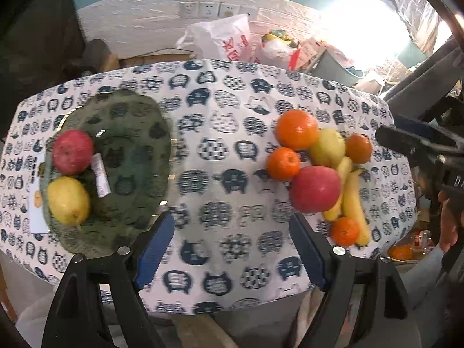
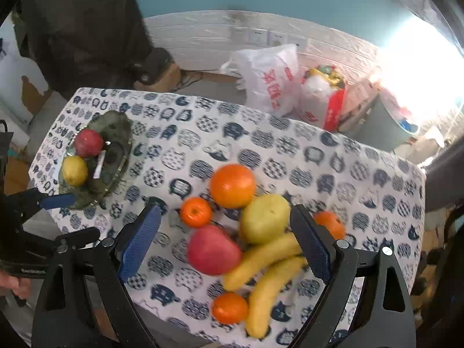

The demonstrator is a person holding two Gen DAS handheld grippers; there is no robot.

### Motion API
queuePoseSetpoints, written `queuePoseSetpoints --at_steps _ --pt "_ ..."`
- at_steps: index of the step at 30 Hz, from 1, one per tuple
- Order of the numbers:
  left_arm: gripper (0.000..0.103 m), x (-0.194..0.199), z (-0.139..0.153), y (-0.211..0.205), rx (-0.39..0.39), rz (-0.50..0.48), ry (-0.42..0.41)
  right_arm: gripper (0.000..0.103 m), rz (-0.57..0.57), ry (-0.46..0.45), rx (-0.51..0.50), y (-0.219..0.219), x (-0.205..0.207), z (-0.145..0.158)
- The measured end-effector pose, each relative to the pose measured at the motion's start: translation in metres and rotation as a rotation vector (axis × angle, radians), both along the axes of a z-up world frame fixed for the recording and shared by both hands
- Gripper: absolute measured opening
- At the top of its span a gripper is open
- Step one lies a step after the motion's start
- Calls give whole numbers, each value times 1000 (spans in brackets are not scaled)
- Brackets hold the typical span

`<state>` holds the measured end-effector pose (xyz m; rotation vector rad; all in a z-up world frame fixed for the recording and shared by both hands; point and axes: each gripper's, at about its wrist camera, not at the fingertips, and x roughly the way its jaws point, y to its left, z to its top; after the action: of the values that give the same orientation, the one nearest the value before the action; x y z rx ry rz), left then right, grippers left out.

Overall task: Organize fruits
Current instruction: 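Move both open tools back over the fruit pile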

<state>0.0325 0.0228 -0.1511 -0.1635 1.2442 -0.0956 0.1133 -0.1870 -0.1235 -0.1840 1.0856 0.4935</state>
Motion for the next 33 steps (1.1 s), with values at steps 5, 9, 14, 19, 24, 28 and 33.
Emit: queuePoseSetpoints --at_steps 5,9,14,19,24,28,33 --pt "86 8 1 -32 21 -57 -12 91 -42 2 -22 -34 -4 -8" --pt "86 16 -2 -54 32 -98 -7 91 -89 28 -29 -63 -2 -19" --pt "86 25 -10 -81 58 -144 5 91 -144 45 -51 -95 2 -33" --pt "86 34 -19 -99 71 -174 20 91 -186 63 -54 -118 6 -45" --pt "86 43 -30 -108 55 -182 38 91 -205 74 -44 -129 10 -50" --pt "86 50 -42 -114 40 -186 68 91 -195 76 -38 -130 12 -53" --pt "86 59 -61 -121 12 -183 123 91 -188 85 -49 -130 16 -61"
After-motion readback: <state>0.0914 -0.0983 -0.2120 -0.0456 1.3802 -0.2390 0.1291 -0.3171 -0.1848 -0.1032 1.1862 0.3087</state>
